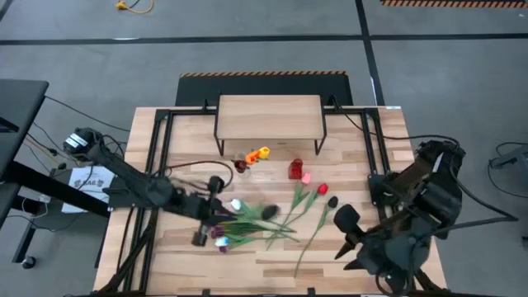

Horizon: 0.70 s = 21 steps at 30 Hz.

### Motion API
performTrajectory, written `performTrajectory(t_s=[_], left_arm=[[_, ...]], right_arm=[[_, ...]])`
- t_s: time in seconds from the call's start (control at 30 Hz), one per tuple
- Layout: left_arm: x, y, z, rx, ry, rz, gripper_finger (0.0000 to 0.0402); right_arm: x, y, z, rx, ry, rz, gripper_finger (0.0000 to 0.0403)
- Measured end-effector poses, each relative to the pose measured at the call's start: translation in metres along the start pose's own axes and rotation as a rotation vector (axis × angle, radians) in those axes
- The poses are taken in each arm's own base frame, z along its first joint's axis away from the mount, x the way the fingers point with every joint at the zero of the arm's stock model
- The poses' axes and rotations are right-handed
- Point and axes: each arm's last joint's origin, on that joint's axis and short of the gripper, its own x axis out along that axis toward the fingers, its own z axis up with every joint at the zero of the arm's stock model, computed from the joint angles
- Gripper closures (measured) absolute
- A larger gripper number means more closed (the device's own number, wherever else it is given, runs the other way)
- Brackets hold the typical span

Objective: Pick and place flowers into a vace then onto a shelf
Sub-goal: Put the left black tulip into the transparent vase

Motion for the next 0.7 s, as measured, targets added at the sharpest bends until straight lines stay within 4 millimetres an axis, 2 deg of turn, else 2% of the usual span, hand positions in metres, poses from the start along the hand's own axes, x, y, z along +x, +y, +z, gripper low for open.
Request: performTrajectory(t_s=[0.13,0.27,0.47,0.7], left_arm=[[-0.024,0.008,-0.013,0.004,-0.159,-0.060,0.0401],[-0.029,0.005,-0.019,0.053,-0.168,-0.084,0.0401],[-0.032,-0.006,-0.019,0.083,-0.172,-0.147,0.0401],[-0.038,-0.027,-0.018,0.115,-0.165,-0.234,0.0401]], right_arm=[[0.003,0.006,0.004,-0.009,-0.038,-0.112,0.0281],[0.024,0.007,0.007,0.009,-0.100,-0.280,0.0284],[0.077,-0.004,-0.004,0.099,-0.182,-0.492,0.0285],[0.141,-0.026,-0.043,0.296,-0.310,-0.653,0.0285]])
